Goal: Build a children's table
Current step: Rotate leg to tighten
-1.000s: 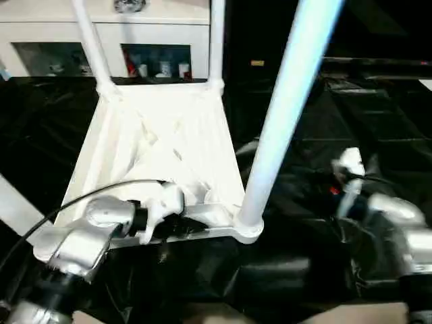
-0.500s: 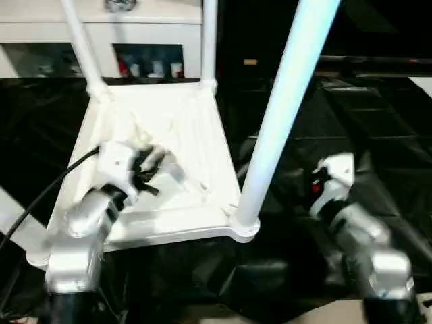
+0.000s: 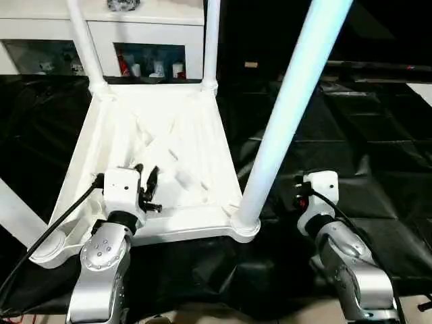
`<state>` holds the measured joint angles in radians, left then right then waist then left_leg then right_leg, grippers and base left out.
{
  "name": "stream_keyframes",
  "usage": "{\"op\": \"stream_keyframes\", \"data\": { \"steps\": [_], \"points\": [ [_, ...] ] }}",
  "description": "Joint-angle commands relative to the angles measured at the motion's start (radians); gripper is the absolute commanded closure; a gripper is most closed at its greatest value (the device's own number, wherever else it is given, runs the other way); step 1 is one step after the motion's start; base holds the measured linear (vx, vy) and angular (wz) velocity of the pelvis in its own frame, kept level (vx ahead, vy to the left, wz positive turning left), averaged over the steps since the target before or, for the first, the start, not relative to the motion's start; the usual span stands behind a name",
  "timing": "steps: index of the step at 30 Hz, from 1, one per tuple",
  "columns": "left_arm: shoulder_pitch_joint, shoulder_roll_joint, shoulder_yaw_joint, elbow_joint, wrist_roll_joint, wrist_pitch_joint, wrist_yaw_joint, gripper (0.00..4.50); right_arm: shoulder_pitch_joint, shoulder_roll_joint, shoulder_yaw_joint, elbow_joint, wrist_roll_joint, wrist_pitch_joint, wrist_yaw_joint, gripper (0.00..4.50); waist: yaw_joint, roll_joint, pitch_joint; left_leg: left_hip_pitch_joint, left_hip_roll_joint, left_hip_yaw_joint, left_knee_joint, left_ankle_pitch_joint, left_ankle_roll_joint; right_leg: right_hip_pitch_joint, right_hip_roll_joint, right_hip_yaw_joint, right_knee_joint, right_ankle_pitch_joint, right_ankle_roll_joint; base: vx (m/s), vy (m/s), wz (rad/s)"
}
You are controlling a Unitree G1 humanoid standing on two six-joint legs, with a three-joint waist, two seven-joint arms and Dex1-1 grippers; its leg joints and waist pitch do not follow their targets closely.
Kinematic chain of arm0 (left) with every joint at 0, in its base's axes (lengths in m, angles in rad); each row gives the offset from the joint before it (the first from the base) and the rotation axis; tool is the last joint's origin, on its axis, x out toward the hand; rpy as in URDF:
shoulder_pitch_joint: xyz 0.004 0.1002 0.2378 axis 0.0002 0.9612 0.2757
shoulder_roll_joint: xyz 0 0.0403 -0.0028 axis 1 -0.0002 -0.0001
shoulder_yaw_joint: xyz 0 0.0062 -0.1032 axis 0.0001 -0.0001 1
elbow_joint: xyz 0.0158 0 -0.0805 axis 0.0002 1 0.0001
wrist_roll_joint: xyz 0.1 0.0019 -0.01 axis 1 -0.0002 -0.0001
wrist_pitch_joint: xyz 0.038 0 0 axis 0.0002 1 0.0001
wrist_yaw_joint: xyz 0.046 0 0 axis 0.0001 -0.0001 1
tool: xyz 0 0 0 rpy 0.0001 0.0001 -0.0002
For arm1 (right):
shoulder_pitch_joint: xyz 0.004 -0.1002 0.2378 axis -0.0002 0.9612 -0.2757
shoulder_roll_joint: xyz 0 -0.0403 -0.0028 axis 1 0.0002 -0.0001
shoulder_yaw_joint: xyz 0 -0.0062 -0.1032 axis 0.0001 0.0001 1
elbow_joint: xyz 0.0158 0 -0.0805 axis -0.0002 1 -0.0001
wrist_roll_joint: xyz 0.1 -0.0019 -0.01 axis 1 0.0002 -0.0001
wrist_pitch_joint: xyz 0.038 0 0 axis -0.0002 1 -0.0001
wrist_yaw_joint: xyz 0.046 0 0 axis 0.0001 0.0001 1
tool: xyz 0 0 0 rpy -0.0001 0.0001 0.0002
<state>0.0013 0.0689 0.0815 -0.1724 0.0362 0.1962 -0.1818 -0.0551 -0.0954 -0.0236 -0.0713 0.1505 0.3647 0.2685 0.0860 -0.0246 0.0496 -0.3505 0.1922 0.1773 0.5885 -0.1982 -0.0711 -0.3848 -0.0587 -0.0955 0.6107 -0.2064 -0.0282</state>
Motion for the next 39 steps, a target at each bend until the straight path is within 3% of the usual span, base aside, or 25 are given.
{"op": "stream_keyframes", "data": {
  "steps": [1,9,10,12,13,18,19,25,33,35,36,37,38,39],
  "points": [
    [-0.003,0.004,-0.009,-0.009,0.006,0.012,0.009,2.84,0.006,0.000,-0.012,-0.019,0.006,0.003,-0.007,0.00,-0.004,0.007,-0.046,0.000,0.045,-0.023,-0.075,-0.234,0.017,0.037,-0.084,0.068,-0.099,-0.292,-0.048,0.000,0.000,0.00],
    [-0.003,0.007,-0.011,-0.009,0.004,0.011,0.008,2.84,0.007,0.000,-0.014,-0.021,0.005,0.005,-0.006,0.00,-0.005,0.008,-0.047,0.000,0.046,-0.022,-0.075,-0.228,0.018,0.037,-0.083,0.069,-0.095,-0.252,-0.065,0.000,0.000,0.00],
    [0.003,0.014,-0.018,-0.017,0.000,0.017,0.002,2.84,0.008,-0.009,-0.016,-0.029,0.009,-0.002,0.007,0.00,-0.002,0.023,-0.047,0.001,0.045,-0.025,-0.075,-0.231,0.014,0.037,-0.085,0.069,-0.094,-0.250,-0.068,0.000,0.000,0.00],
    [0.015,0.025,-0.029,-0.031,0.000,0.017,-0.014,2.84,0.012,-0.029,-0.014,-0.034,0.015,-0.019,0.031,0.00,-0.005,0.013,-0.047,0.001,0.046,-0.024,-0.075,-0.238,0.014,0.039,-0.082,0.069,-0.095,-0.237,-0.068,0.000,0.000,0.00],
    [0.016,0.026,-0.030,-0.032,0.001,0.018,-0.015,2.84,0.013,-0.032,-0.014,-0.033,0.016,-0.022,0.032,0.00,-0.003,0.018,-0.047,0.000,0.046,-0.024,-0.075,-0.239,0.015,0.039,-0.083,0.069,-0.094,-0.232,-0.071,0.000,0.000,0.00],
    [0.015,0.036,-0.029,-0.035,0.004,0.021,-0.016,2.84,0.011,-0.042,-0.025,-0.026,0.019,-0.024,0.027,0.00,-0.002,0.019,-0.048,-0.001,0.043,-0.023,-0.073,-0.228,0.020,0.040,-0.083,0.068,-0.095,-0.234,-0.078,0.000,0.000,0.00],
    [0.013,0.038,-0.029,-0.032,0.004,0.021,-0.017,2.84,0.010,-0.044,-0.023,-0.023,0.016,-0.023,0.026,0.00,-0.003,0.024,-0.048,0.000,0.044,-0.024,-0.074,-0.233,0.019,0.039,-0.082,0.068,-0.095,-0.239,-0.078,0.000,0.000,0.00],
    [-0.003,0.043,-0.040,-0.020,-0.004,0.024,-0.014,2.84,0.001,-0.055,0.008,-0.006,-0.011,-0.024,0.027,0.00,-0.003,0.025,-0.049,-0.001,0.043,-0.023,-0.072,-0.226,0.020,0.041,-0.082,0.068,-0.093,-0.230,-0.084,0.000,0.000,0.00],
    [-0.001,0.033,-0.044,-0.028,-0.020,0.034,-0.013,2.84,-0.008,-0.055,0.017,0.005,-0.008,-0.024,0.033,0.00,-0.002,0.018,-0.050,-0.004,0.043,-0.022,-0.069,-0.189,0.031,0.041,-0.083,0.068,-0.089,-0.201,-0.093,0.000,0.000,0.00],
    [0.001,0.033,-0.044,-0.032,-0.022,0.036,-0.012,2.84,-0.010,-0.056,0.017,0.008,-0.007,-0.025,0.034,0.00,-0.003,0.020,-0.059,-0.029,0.034,-0.018,-0.047,0.018,0.085,0.029,-0.072,0.063,-0.078,0.023,-0.134,0.000,0.000,0.00],
    [0.001,0.036,-0.045,-0.034,-0.019,0.040,-0.010,2.84,-0.012,-0.057,0.018,0.011,-0.006,-0.025,0.036,0.00,-0.002,0.019,-0.077,-0.042,0.016,-0.014,-0.019,0.196,0.157,0.018,-0.062,0.051,-0.058,0.241,-0.171,0.000,0.000,0.00],
    [0.001,0.037,-0.046,-0.033,-0.016,0.044,-0.008,2.84,-0.012,-0.058,0.019,0.011,-0.006,-0.025,0.036,0.00,-0.001,0.016,-0.105,-0.064,-0.007,-0.016,0.013,0.439,0.249,0.001,-0.040,0.033,-0.026,0.573,-0.198,0.000,0.000,0.00],
    [0.000,0.039,-0.048,-0.032,-0.016,0.048,-0.007,2.84,-0.013,-0.058,0.019,0.012,-0.006,-0.025,0.037,0.00,-0.001,0.017,-0.121,-0.073,-0.017,-0.019,0.029,0.525,0.289,-0.007,-0.026,0.024,-0.013,0.708,-0.203,-0.062,0.019,-0.01],
    [-0.002,0.040,-0.049,-0.030,-0.016,0.050,-0.005,2.84,-0.014,-0.059,0.020,0.014,-0.007,-0.025,0.037,0.00,-0.002,0.019,-0.132,-0.099,-0.027,-0.025,0.045,0.570,0.344,-0.021,-0.020,0.010,-0.007,0.837,-0.199,-0.062,0.019,-0.01]
  ]
}}
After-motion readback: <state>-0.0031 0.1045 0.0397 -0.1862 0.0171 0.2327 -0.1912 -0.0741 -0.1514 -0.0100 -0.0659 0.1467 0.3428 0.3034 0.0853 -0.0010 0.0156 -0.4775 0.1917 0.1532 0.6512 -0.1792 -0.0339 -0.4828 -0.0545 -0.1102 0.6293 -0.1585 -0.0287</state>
